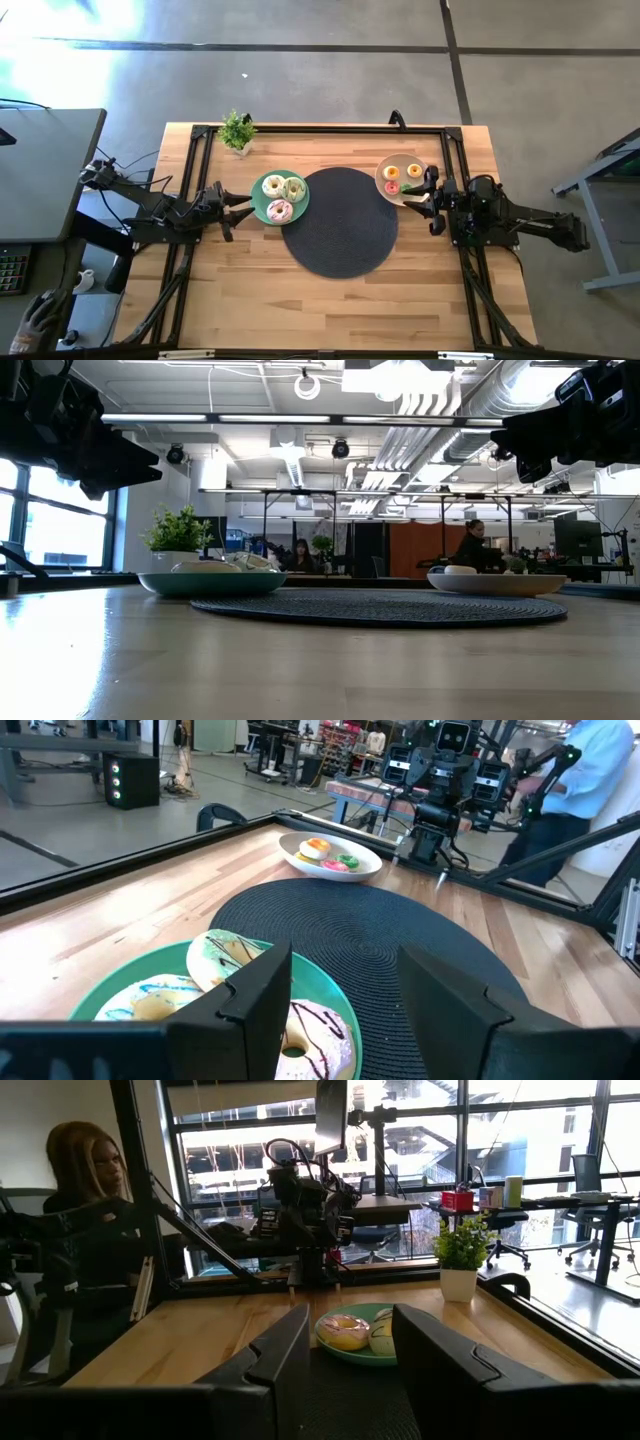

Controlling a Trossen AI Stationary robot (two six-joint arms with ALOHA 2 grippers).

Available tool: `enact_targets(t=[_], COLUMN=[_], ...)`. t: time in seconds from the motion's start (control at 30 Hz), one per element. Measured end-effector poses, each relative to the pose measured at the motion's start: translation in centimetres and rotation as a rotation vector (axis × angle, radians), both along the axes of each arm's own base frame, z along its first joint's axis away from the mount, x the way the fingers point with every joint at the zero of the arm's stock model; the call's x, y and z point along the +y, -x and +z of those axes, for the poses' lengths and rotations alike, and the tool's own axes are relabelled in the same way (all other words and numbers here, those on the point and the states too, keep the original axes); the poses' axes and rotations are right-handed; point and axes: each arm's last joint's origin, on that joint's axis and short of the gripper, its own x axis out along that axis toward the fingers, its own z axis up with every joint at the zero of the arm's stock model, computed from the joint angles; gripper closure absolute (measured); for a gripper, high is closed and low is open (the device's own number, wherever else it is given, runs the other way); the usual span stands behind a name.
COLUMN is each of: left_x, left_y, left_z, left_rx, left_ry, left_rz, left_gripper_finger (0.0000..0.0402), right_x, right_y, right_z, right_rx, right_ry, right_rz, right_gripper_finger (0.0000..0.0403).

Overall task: Pick & Place donuts
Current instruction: Return to Home Position

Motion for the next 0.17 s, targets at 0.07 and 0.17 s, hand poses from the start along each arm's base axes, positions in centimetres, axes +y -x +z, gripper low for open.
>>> enact_targets(t=[0.07,0.17], left_x=[0.00,0.00], left_y=[0.00,0.00], left_z=[0.00,0.00], left_rx=[0.000,0.000], left_ry=[0.000,0.000], left_rz=[0.000,0.000], left_gripper_finger=[0.0220,0.0220], right_x=[0.00,0.00], right_y=[0.00,0.00], right_z=[-0.01,0.00], right_rx=[0.000,0.000], right_ry=[0.000,0.000], right_rz=[0.000,0.000], right_gripper_finger=[0.0263,0.0263])
